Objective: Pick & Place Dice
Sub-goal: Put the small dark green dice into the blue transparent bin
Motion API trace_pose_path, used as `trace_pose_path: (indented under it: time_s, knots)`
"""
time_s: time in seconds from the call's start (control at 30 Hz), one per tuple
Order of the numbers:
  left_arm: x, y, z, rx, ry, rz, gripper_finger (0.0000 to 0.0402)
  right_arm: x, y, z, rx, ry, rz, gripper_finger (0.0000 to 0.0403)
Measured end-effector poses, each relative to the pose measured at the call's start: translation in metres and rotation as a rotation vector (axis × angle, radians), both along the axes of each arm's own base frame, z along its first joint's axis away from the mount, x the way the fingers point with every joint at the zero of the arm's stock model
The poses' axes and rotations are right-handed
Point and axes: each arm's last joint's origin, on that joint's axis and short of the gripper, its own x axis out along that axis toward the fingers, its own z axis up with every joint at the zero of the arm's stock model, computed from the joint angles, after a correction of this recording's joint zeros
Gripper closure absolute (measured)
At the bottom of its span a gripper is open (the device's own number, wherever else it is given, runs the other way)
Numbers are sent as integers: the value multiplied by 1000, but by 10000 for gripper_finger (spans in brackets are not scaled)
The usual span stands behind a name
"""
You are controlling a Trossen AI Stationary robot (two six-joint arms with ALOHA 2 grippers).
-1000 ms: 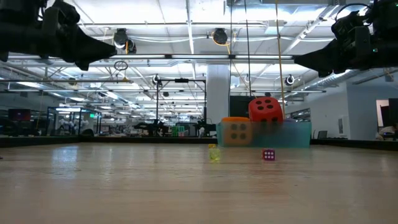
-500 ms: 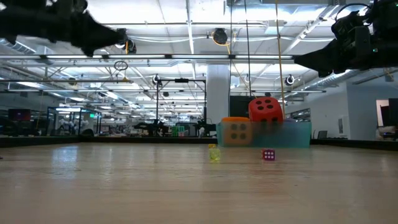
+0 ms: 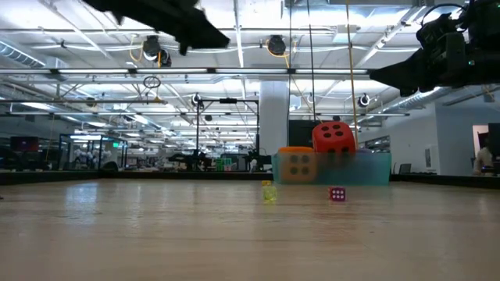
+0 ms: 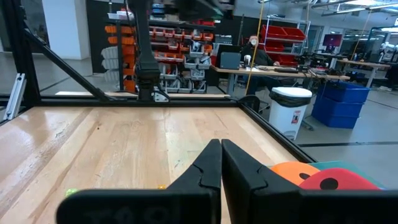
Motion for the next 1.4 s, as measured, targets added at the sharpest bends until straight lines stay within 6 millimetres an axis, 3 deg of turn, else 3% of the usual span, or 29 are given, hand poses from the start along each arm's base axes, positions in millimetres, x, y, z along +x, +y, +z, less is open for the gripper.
trace_pose_path:
  time_s: [0.27, 0.5, 0.73, 0.93, 1.13, 1.4]
  knots:
    - [68, 56, -7, -102, 41, -58, 339, 0, 0, 0, 0, -1, -1, 399]
    - [118, 93, -37, -154, 103, -48, 339, 0, 0, 0, 2, 4, -1, 399]
    - [158, 123, -82, -215, 181, -17, 339, 1, 0, -1, 13, 5, -1, 399]
    - [172, 147, -113, -308, 237, 39, 339, 1, 0, 0, 26, 3, 0, 399]
    - [173, 166, -110, -446, 239, 99, 339, 1, 0, 0, 25, 3, 0, 399]
    - [177, 162, -96, -500, 241, 8, 323, 1, 0, 0, 27, 2, 0, 399]
